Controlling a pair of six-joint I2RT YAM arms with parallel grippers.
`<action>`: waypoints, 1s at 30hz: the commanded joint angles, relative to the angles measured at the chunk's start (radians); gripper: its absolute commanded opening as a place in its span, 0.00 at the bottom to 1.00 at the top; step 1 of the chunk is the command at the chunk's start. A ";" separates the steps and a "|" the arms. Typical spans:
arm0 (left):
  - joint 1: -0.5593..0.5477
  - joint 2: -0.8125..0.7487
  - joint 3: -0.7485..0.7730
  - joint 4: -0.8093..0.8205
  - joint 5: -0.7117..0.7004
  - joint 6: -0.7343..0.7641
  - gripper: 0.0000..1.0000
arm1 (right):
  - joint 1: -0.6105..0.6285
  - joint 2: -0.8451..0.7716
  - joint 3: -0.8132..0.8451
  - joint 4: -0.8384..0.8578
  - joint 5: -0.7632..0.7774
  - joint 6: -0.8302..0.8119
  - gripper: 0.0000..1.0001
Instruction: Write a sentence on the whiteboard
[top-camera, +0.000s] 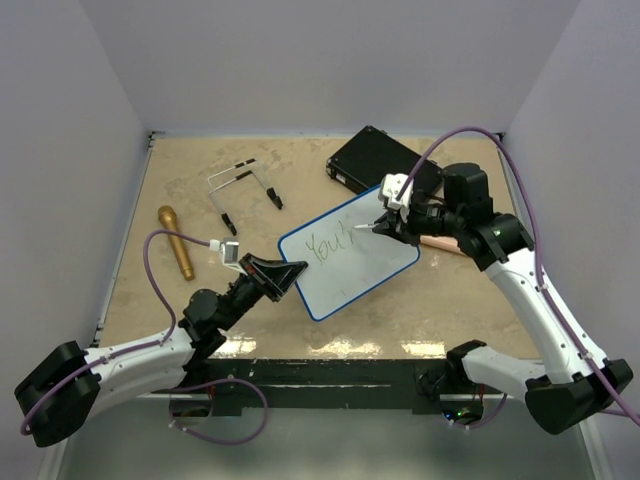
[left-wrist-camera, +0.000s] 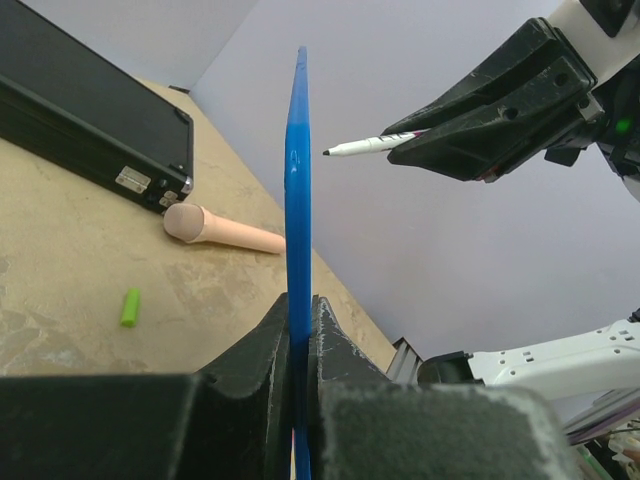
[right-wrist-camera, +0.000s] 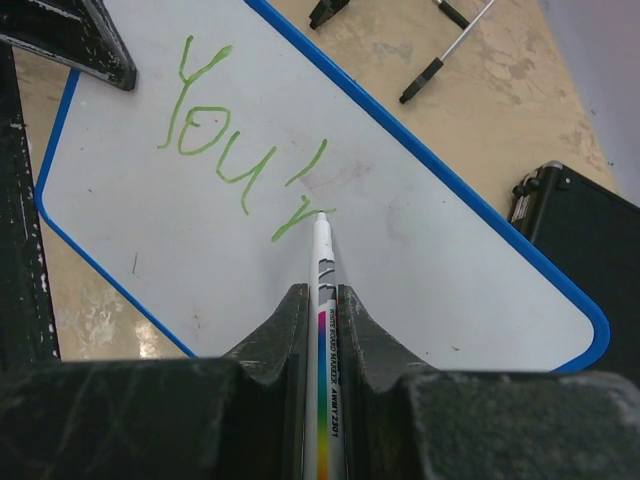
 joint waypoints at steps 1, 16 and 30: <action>0.002 -0.028 0.008 0.197 -0.005 -0.013 0.00 | -0.002 -0.021 0.013 -0.018 -0.028 -0.036 0.00; 0.002 -0.022 0.012 0.202 -0.002 -0.014 0.00 | -0.002 0.024 -0.002 -0.020 0.032 -0.028 0.00; 0.002 -0.026 0.015 0.197 0.001 -0.010 0.00 | -0.003 0.028 -0.002 -0.014 0.117 -0.003 0.00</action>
